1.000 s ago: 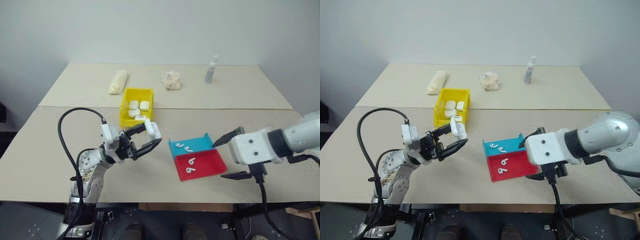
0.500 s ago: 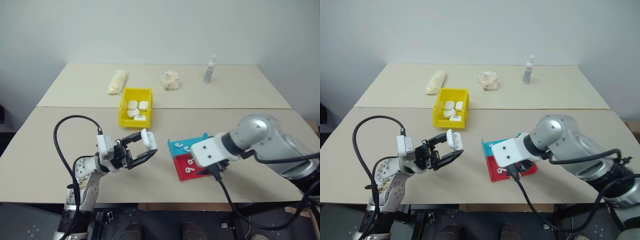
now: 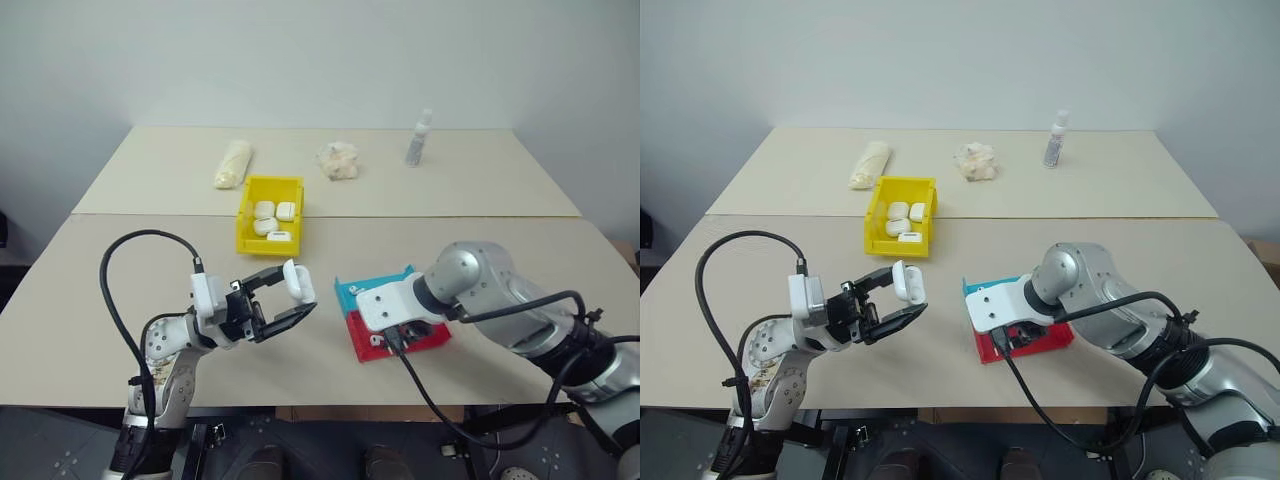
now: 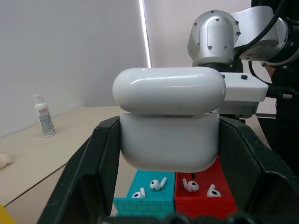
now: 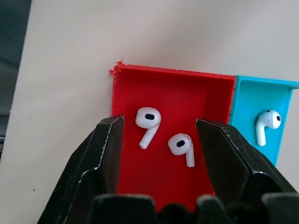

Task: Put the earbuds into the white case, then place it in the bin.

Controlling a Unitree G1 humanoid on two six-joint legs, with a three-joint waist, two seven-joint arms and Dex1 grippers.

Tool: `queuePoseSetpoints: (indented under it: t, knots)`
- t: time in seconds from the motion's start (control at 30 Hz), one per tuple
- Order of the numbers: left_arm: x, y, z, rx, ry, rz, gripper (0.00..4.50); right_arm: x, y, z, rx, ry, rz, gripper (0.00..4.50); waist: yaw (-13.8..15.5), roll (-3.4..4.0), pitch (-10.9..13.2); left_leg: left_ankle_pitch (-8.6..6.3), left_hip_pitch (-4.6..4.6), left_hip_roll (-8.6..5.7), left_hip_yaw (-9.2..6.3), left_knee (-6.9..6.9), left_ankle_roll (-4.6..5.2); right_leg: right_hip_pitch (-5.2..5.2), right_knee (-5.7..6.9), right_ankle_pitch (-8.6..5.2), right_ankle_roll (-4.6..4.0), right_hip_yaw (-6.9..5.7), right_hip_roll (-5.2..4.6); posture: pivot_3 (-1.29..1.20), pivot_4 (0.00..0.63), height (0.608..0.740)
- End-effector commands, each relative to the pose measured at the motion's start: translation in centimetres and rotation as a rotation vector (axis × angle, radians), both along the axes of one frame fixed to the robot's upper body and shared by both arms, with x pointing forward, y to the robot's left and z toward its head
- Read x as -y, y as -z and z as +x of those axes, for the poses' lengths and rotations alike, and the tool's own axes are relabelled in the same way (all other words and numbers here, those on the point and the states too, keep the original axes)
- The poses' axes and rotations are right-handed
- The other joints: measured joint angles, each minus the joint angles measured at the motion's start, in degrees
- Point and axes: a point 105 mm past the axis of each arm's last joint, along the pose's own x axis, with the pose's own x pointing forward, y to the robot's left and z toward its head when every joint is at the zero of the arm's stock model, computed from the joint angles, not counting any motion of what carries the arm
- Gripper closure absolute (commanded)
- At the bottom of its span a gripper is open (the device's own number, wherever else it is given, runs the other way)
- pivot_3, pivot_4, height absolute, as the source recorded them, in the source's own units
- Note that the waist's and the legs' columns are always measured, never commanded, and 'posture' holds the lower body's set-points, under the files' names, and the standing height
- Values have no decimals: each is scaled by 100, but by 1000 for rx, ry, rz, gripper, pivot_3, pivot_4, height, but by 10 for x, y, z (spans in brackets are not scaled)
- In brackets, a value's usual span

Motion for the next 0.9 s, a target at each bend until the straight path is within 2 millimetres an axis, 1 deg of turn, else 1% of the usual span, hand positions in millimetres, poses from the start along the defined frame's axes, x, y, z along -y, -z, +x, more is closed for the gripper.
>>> queuePoseSetpoints:
  t: [0.03, 0.37, 0.47, 0.9]
  knots:
    - [1, -9, -6, 44, 14, -10, 1728, -1, 0, 0, 16, 3, -1, 1942, -3, 0, 0, 0, 0, 0, 0, 0, 0, 0, 0, 0, 0, 0, 0, 0, 150, 740]
    - [0, -8, -4, 41, 1, -4, 1728, 0, 9, -2, -3, 24, -3, 1942, -3, 0, 0, 0, 1, 0, 0, 0, 0, 0, 0, 0, 0, 0, 1, 0, 150, 740]
    - [0, -8, -4, 38, -1, -3, 1728, 0, 12, 0, 2, 31, -7, 2535, -3, 0, 0, 0, 1, 0, 0, -1, 0, 0, 0, 0, 0, 0, 1, 0, 150, 740]
    - [-2, -6, -4, 31, -26, 12, 1728, 1, 20, 7, 12, 60, -15, 2535, -3, 0, 0, 0, 1, 0, 0, -1, 0, 0, 0, 0, 0, 0, 1, 0, 150, 740]
